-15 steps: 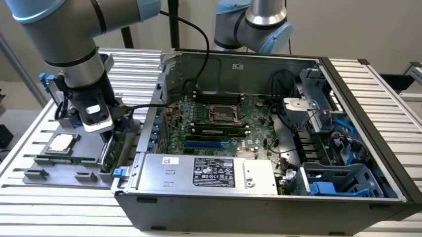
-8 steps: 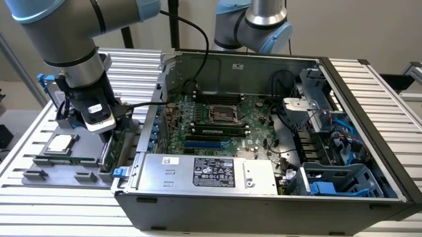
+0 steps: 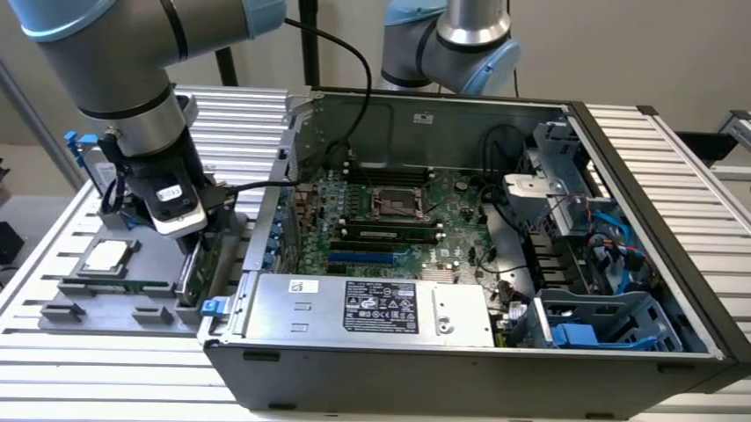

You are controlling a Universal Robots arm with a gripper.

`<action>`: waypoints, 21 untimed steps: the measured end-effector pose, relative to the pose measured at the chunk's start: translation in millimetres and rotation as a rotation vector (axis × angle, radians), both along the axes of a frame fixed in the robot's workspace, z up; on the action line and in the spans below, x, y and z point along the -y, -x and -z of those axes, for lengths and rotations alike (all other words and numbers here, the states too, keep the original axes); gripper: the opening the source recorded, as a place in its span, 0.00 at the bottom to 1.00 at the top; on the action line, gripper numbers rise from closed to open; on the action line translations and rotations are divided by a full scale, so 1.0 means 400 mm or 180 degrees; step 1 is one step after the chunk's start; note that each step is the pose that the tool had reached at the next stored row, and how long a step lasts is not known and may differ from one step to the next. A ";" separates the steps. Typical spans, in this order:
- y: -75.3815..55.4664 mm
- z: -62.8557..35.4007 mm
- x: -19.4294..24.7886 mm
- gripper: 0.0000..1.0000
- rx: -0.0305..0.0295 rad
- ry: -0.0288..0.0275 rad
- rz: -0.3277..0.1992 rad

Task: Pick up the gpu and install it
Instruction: 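Pick up the gpu and move the gpu toward the slot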

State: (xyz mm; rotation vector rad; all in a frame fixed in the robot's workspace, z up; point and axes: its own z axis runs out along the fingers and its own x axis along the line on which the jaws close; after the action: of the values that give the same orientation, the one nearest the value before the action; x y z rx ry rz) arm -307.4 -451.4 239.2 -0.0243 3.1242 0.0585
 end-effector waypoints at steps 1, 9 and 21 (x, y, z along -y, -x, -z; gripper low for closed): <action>0.000 -0.002 0.000 0.00 0.0000 0.0001 0.0000; 0.000 -0.062 0.000 0.00 -0.0001 0.0000 0.0000; 0.000 -0.200 0.001 0.00 -0.0001 0.0000 0.0000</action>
State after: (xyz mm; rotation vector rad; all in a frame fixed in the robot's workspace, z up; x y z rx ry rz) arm -307.3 -451.9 319.2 -0.0243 3.1245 0.0585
